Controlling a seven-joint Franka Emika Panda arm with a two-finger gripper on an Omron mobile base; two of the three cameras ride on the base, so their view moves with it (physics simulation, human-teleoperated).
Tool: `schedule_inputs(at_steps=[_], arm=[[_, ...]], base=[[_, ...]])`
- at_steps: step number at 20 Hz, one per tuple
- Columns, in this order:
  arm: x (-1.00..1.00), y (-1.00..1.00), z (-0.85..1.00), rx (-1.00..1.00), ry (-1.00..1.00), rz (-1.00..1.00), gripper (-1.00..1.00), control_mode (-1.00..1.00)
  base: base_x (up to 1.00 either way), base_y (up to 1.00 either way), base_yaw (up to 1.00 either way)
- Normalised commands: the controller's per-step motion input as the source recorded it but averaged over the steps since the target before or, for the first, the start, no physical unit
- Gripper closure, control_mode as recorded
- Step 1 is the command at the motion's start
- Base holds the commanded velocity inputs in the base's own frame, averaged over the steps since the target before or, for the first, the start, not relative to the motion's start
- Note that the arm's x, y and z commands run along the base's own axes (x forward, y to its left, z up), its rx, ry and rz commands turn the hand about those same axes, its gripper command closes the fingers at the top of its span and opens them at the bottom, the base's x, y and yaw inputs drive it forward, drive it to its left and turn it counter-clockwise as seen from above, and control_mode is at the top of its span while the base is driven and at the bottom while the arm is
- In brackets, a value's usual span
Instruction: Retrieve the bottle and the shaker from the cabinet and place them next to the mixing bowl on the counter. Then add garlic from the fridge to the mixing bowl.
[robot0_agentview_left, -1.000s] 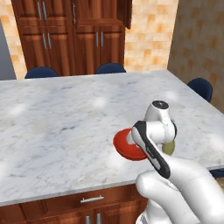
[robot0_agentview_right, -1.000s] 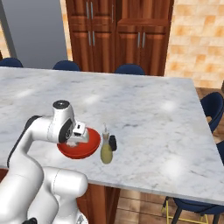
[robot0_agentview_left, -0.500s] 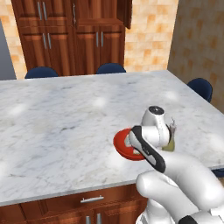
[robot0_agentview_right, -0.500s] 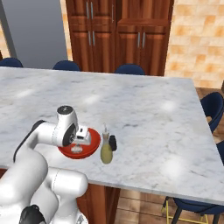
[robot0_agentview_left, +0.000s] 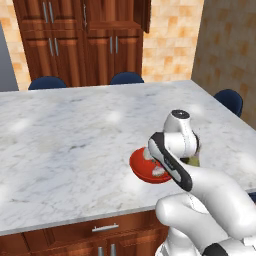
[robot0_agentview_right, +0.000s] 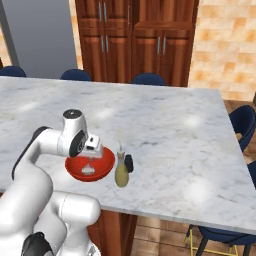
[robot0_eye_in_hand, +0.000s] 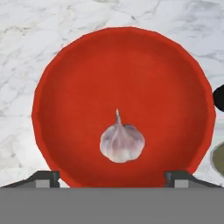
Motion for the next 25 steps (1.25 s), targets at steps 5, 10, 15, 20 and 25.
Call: schedule_inputs(at_steps=[5,10,15,20,25], arm=[[-0.91,0.00,0.91,0.00,-0.02,0.00,-1.00,-1.00],[-0.99,0.00,0.79,0.00,0.00,0.00,-1.00,-1.00],[-0.63,0.00,0.47,0.00,0.01,0.00,-1.00,-1.00],[-0.79,-0.07,0.20,0.00,0.01,-0.03,-1.00,-1.00],[-0.03,0.00,0.00,0.00,0.00,0.01,-1.00,-1.00]], base=[[0.00,0.00,0.00],[0.00,0.00,0.00],[0.00,0.00,0.00],[0.00,0.00,0.00],[0.00,0.00,0.00]])
